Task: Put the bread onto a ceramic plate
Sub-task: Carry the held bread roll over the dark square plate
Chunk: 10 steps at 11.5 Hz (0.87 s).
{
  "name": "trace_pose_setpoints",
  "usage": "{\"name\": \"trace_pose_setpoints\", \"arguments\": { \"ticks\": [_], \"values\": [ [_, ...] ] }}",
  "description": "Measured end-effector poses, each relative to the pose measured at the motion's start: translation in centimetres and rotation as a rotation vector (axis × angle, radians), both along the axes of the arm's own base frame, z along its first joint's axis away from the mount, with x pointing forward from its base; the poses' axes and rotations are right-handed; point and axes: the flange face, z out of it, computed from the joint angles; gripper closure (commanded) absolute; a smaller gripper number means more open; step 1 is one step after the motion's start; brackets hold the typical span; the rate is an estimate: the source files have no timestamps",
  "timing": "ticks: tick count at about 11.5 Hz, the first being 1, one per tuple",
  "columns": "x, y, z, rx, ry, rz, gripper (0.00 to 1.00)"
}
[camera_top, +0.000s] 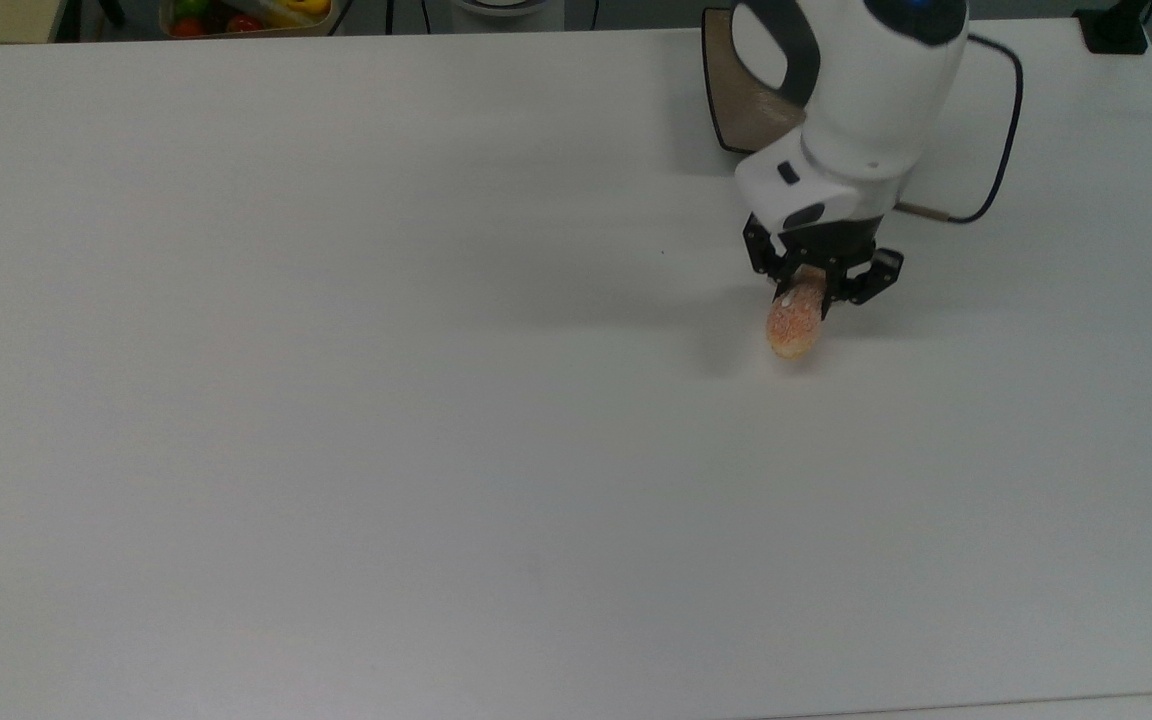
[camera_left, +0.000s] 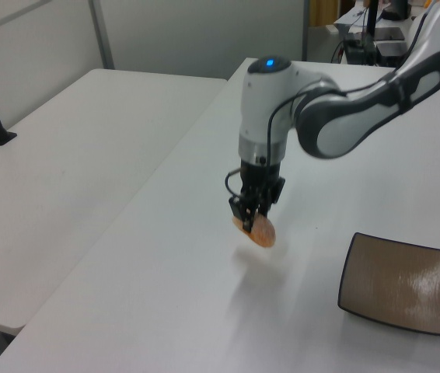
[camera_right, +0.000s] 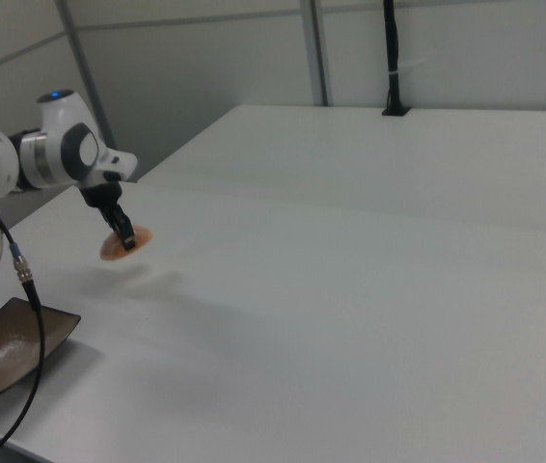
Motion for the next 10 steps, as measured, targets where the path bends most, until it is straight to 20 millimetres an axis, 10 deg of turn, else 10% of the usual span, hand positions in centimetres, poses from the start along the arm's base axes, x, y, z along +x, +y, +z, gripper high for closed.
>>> {"name": "trace_pose_setpoints", "arguments": {
  "ticks": [5,10],
  "values": [
    [-7.6,-2.3,8.4,-0.036,0.09,0.207,0.58],
    [-17.1,1.1,6.9,-0.083,0.155,0.376,0.58]
  ]
}}
